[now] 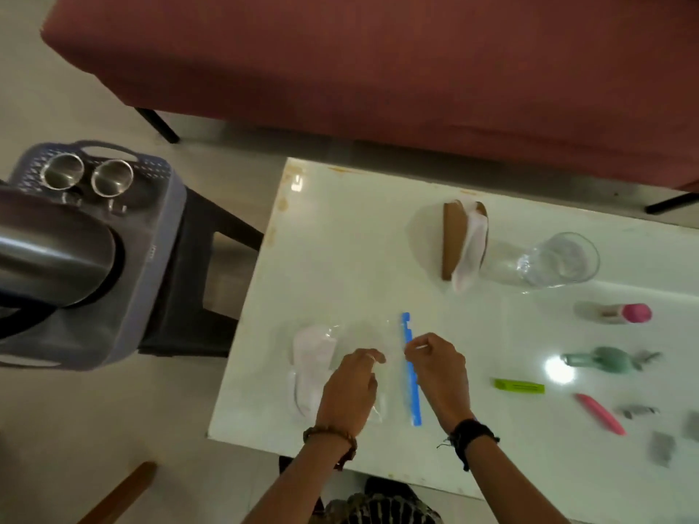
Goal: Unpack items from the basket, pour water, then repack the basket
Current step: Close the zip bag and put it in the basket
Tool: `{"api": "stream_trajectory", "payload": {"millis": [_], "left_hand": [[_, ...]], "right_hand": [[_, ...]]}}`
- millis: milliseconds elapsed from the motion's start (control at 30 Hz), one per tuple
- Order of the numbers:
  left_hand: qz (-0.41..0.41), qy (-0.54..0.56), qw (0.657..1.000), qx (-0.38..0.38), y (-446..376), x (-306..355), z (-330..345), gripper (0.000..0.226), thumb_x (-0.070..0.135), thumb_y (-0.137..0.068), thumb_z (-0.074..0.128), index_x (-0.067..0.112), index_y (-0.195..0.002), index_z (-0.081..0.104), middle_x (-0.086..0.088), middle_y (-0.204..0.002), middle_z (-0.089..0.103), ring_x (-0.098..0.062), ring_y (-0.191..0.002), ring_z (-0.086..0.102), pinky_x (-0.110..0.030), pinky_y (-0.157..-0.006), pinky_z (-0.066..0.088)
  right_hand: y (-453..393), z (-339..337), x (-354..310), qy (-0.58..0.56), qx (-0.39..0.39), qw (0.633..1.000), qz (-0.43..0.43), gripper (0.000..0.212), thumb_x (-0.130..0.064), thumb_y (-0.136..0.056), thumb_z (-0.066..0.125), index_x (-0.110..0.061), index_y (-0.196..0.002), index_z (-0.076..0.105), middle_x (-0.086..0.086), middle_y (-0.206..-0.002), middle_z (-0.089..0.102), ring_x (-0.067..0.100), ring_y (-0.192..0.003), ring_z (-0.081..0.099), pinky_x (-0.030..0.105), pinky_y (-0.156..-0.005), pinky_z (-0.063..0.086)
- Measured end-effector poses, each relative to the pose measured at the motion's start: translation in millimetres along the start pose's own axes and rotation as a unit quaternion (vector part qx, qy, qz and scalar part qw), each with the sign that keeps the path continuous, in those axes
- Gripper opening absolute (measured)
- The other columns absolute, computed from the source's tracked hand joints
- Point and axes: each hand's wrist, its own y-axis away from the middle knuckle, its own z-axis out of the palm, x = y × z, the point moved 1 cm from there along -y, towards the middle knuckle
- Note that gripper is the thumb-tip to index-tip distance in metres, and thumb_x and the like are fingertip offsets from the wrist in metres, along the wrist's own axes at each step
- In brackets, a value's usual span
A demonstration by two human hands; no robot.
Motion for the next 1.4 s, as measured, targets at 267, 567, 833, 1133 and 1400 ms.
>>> {"api": "stream_trajectory", "payload": {"millis": [267,567,833,1133,1400], "left_hand": [[0.062,-0.295,0.949,-0.096,-25,-23,48,0.062,-0.001,-0.092,0.038,0.032,-0.142,0.023,0.004,-0.157,-0.003,-0.017,-0.143,0.006,-0.035,-0.117,0.013],[0.087,-0.269,0.957,-0.072,-27,-30,54,0.063,0.013,-0.093,0.047,0.033,-0.143,0.015,0.005,-0.156,0.001,-0.018,-0.138,0.02,-0.031,-0.108,0.031],[0.049,0.19,0.974,0.115,-23,13,-26,0.075,-0.003,-0.079,0.064,0.026,-0.137,0.027,0.01,-0.146,0.028,-0.004,-0.132,0.029,-0.008,-0.106,0.023],[0.144,0.22,0.953,0.148,-26,41,-126,0.024,0.002,-0.076,0.067,0.025,-0.083,0.063,0.019,-0.078,0.069,0.004,-0.08,0.064,-0.006,-0.075,0.047],[0.196,0.199,0.946,0.164,-24,53,-139,0.024,0.006,-0.075,0.067,0.029,-0.072,0.064,0.025,-0.068,0.067,0.003,-0.071,0.062,-0.007,-0.07,0.047]], "right_hand": [[-22,12,79,0.036,-0.003,0.999,0.024,0.025,-0.03,-0.084,0.063,-0.01,-0.098,0.059,0.001,-0.098,0.066,0.016,-0.078,0.059,0.028,-0.068,0.045],[-14,32,71,-0.114,-0.045,0.992,0.024,0.015,-0.009,-0.081,0.068,-0.013,-0.089,0.057,-0.007,-0.075,0.056,0.01,-0.066,0.054,0.006,-0.051,0.044],[17,-16,14,0.005,-0.09,0.975,-0.205,0.016,-0.015,-0.08,0.067,-0.03,-0.085,0.065,-0.009,-0.083,0.068,0.0,-0.07,0.056,0.002,-0.064,0.04],[25,-69,-53,0.065,-0.088,0.934,-0.34,0.043,-0.014,-0.076,0.072,-0.054,-0.071,0.057,-0.018,-0.072,0.064,-0.004,-0.078,0.056,0.002,-0.065,0.038],[22,-69,-91,0.056,-0.082,0.918,-0.383,0.018,-0.026,-0.075,0.072,-0.034,-0.09,0.068,-0.018,-0.079,0.067,-0.001,-0.078,0.057,0.003,-0.067,0.038]]}}
